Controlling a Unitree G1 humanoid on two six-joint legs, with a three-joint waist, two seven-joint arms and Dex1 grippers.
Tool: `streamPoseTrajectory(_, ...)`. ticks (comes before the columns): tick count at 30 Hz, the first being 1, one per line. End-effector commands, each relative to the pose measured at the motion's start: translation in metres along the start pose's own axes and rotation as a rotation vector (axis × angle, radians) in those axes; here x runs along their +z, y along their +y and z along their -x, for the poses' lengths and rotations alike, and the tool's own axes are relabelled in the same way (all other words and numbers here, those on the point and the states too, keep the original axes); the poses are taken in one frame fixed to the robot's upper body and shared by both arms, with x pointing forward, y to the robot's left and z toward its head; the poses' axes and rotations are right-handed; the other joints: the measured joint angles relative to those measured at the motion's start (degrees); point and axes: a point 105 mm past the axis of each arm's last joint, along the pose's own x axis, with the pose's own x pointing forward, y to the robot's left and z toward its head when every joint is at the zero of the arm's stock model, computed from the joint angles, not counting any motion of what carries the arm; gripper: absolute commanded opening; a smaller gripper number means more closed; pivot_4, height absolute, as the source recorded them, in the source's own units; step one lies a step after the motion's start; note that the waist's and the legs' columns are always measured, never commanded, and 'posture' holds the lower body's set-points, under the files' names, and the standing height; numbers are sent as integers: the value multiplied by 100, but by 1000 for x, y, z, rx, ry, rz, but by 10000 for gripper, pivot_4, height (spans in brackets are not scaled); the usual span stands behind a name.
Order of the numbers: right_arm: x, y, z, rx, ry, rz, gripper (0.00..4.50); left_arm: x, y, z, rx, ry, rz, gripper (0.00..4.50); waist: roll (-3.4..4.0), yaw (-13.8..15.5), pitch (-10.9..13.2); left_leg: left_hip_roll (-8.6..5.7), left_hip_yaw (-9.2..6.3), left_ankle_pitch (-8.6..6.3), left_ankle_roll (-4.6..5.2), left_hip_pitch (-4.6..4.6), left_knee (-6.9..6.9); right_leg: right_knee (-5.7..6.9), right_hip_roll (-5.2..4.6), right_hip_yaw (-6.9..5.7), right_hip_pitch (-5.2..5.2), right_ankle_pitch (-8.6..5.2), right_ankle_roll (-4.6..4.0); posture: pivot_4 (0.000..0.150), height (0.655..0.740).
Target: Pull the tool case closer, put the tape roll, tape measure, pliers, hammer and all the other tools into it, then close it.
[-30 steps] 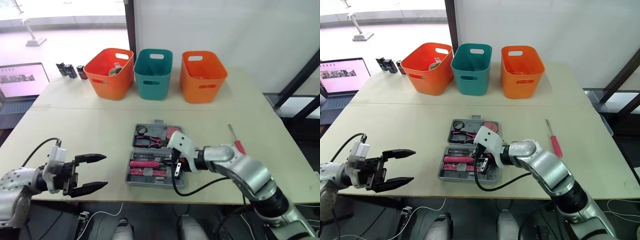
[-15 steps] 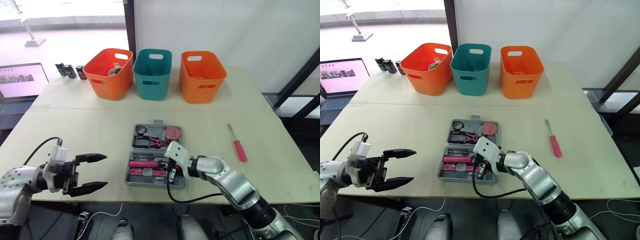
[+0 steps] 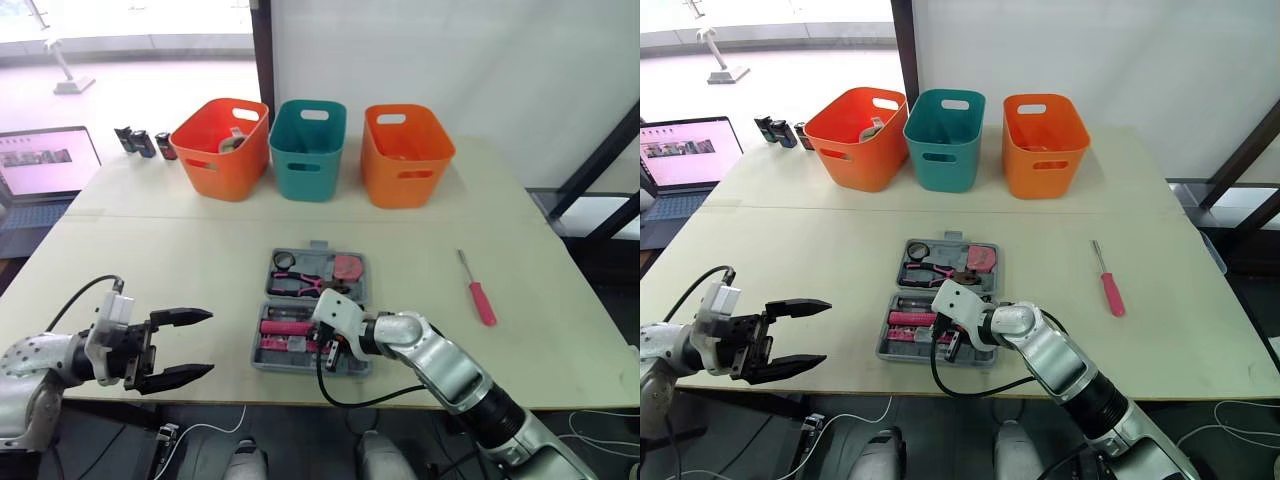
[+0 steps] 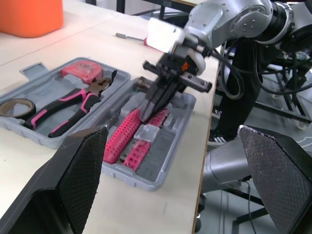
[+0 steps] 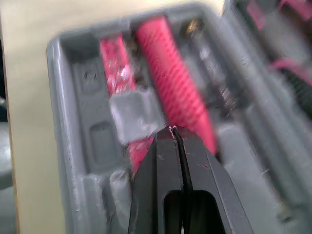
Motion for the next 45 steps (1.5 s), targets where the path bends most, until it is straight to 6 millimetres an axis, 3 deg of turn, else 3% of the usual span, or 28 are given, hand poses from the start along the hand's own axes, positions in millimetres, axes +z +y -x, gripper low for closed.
streamPoseTrajectory(1, -20, -6, 0, -29, 71, -66, 470, 7, 1, 6, 7, -1, -35, 45000, -3, 10, -2, 0, 0, 0, 0, 6, 0, 0, 0, 0, 5, 0, 0, 1500, 7400)
streamPoseTrajectory(5, 14, 2, 4, 37, -93, -51, 470, 7, 1, 6, 7, -2, -34, 45000, -3, 25, -1, 0, 0, -1, -1, 42, -5, -8, 0, 0, 42, -4, 0, 1500, 7400)
streamPoseTrajectory(10, 50, -5, 15, 30, -273, -63, 470, 6, 2, 7, 8, -2, -34, 45000, -2, 43, 0, 0, 0, -1, -1, 41, -9, -8, 0, 0, 39, -5, 2, 1500, 7400)
streamPoseTrajectory(13, 54, -8, 15, 23, -291, -51, 470, 5, 2, 7, 7, -2, -34, 45000, -2, 58, 0, 0, 0, -1, -1, 41, -9, -8, 0, 0, 40, -5, 2, 1500, 7400)
streamPoseTrajectory(31, -21, -8, -4, -7, -5, -73, 470, 5, 2, 8, 13, -1, -38, 45000, -2, 85, 0, 0, 0, -1, -1, 41, -10, -11, 0, 0, 41, -6, 2, 1500, 7400)
streamPoseTrajectory(37, -85, -3, -1, -9, 292, -181, 470, 7, 2, 6, 11, -3, -42, 45000, -13, 95, -31, 0, 0, -2, -2, 50, -9, -15, 0, 0, 53, -6, 1, 1500, 7400)
streamPoseTrajectory(45, -118, 6, 1, -5, 459, -268, 470, 10, 3, 6, 14, -3, -49, 45000, -26, 241, -232, -1, 1, -12, 4, 75, -12, -51, -3, -2, 71, -15, 2, 1500, 7400)
